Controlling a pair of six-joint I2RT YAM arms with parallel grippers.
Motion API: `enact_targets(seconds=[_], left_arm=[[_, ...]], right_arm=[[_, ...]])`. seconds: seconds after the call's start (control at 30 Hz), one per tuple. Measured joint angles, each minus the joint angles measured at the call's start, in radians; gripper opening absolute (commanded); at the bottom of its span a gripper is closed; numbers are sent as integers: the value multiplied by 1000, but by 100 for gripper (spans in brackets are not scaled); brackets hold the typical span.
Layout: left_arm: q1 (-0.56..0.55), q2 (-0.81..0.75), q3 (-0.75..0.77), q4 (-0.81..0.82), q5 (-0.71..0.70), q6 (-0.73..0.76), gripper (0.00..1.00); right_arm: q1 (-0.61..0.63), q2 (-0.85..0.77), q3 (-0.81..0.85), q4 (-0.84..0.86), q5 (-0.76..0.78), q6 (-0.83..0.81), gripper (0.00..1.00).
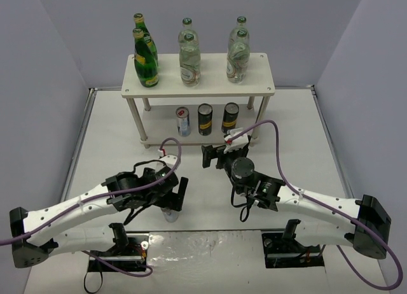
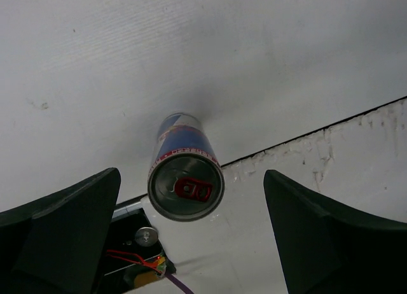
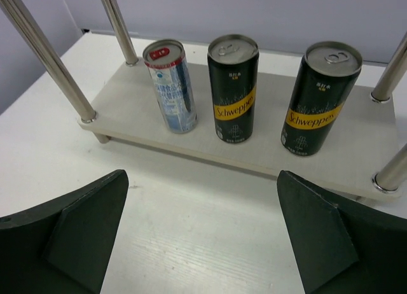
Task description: Place and organize the beverage onto the shelf
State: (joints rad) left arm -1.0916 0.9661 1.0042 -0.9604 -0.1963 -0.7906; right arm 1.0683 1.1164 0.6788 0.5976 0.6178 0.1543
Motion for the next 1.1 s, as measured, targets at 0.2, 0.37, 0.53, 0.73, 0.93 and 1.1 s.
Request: enact_targets(seconds=[0.2, 0.37, 0.53, 0.73, 0.93, 1.1], left_arm=[[-52, 87, -27, -9, -69, -110, 96], [-53, 79, -56, -12, -103, -170, 82], [-55, 67, -109, -11, -108, -192, 82], [-56, 83, -114, 4, -103, -200, 6], [-56, 113, -26, -104, -146, -186, 2], [-17, 97, 202, -224, -227, -134, 2]], right_arm=[[-1, -11, -14, -60, -33, 12, 99], [-1, -64, -33, -89, -49, 14, 99], [-1, -106, -40, -95, -50, 14, 100], [-1, -126, -60, -91, -61, 17, 100], [-1, -119, -138, 16, -210, -24, 100], [-2, -58, -249, 220, -475, -70, 100]])
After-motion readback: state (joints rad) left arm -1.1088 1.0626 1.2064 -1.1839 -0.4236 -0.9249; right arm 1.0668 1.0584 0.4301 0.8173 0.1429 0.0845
